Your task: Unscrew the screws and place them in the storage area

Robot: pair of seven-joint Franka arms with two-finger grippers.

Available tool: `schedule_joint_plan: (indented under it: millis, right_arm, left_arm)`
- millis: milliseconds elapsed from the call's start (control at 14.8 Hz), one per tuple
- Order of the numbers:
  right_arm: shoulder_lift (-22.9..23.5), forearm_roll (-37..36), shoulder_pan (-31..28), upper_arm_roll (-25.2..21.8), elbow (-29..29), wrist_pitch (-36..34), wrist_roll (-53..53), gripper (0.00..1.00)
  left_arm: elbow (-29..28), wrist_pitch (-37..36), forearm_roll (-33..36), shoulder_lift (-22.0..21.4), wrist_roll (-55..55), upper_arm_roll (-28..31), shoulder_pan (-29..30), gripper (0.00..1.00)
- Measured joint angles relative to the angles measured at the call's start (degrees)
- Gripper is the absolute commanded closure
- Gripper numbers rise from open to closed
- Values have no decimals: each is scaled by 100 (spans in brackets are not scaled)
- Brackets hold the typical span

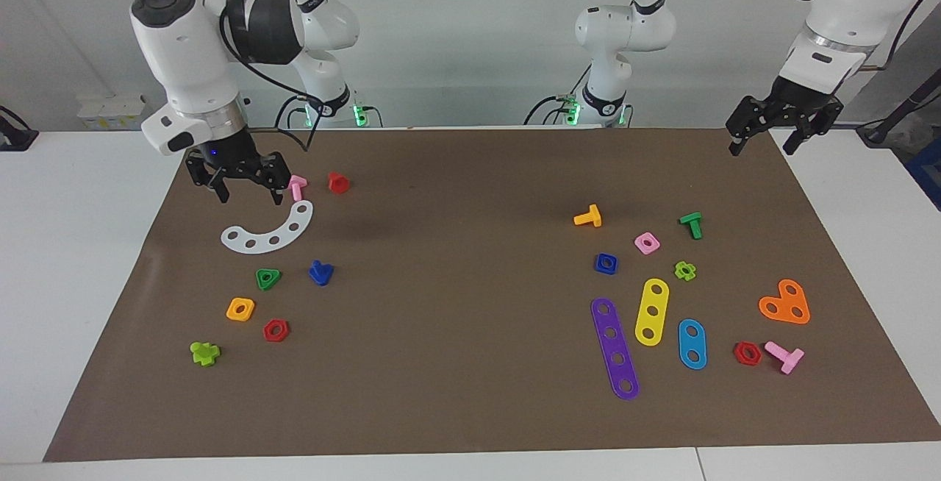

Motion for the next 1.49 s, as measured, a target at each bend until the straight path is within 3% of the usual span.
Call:
schedule_joint_plan:
  millis: [339, 678, 1153, 1492]
  right_arm:
    - [11, 1, 21, 595, 885, -826, 400, 1]
    - [190, 1, 21, 725, 1490, -1226, 586, 1]
    - [283, 0, -48, 663, 1605, -1584, 588, 1]
    - [283, 0, -64, 663, 1620, -1590, 588, 1]
  left_arm:
    - [210, -48, -5, 234, 0, 3, 34, 0]
    - [210, -44, -12, 236, 0, -86, 31, 0]
    - [206, -43, -14, 241, 0, -157, 92, 0]
    - [78, 12, -17, 244, -24, -1082, 854, 0]
